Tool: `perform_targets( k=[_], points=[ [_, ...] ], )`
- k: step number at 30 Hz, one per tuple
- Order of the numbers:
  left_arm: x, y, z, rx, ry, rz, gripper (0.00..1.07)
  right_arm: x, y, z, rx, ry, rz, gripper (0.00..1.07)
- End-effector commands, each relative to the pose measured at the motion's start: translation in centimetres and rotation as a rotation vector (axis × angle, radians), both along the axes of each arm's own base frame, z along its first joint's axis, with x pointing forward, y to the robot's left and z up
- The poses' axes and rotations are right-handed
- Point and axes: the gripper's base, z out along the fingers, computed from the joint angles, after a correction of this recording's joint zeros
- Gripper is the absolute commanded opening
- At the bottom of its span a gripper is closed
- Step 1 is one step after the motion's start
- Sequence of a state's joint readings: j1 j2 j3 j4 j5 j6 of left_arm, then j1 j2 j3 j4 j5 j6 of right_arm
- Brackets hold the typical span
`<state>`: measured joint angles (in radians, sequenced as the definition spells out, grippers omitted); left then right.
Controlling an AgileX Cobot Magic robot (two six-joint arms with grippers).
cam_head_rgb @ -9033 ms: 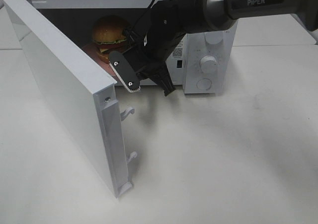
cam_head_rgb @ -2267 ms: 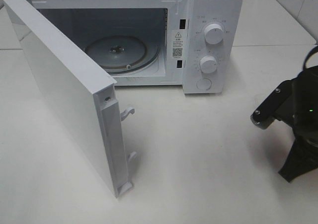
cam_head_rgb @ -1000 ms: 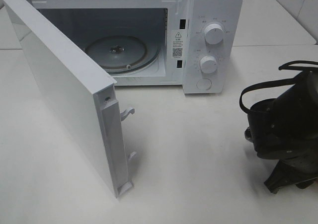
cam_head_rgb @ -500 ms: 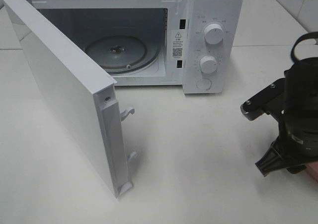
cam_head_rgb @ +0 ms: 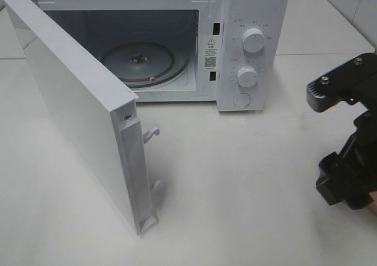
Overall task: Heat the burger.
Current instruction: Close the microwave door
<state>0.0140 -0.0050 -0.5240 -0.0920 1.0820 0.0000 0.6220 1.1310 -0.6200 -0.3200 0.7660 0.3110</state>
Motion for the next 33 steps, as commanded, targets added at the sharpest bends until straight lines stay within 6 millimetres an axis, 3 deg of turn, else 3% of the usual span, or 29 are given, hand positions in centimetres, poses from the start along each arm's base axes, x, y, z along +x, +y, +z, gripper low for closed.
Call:
perform_targets(
  k=[1,7,9,12,17,23,33],
  points=[
    [0.0,0.0,0.0,-0.007,-0.012,0.005,1.00,-1.6,-0.8,1.7,0.039,-0.017,0.033,0.77],
    [0.0,0.0,0.0,-0.007,-0.012,0.005,1.00,-4.0,-2.1,3.6,0.109,-0.057,0.052,0.76],
    [0.0,0.0,0.0,-0.007,-0.012,0.005,1.00,-5.9,-3.4,5.0,0.162,-0.121,0.054,0.76],
    [0.0,0.0,0.0,-0.007,-0.012,0.005,1.00,-6.4,-3.7,5.3,0.175,-0.137,0.055,0.76],
    [0.0,0.0,0.0,-0.007,-0.012,0.005,1.00,-9.4,-5.8,6.6,0.243,-0.231,0.055,0.76],
    [0.0,0.0,0.0,-0.007,-0.012,0.005,1.00,-10.7,-6.8,6.9,0.278,-0.281,0.052,0.76],
    [0.0,0.0,0.0,-0.007,-0.012,0.005,1.00,-13.0,-8.7,5.7,0.319,-0.454,-0.052,0.76]
  ],
)
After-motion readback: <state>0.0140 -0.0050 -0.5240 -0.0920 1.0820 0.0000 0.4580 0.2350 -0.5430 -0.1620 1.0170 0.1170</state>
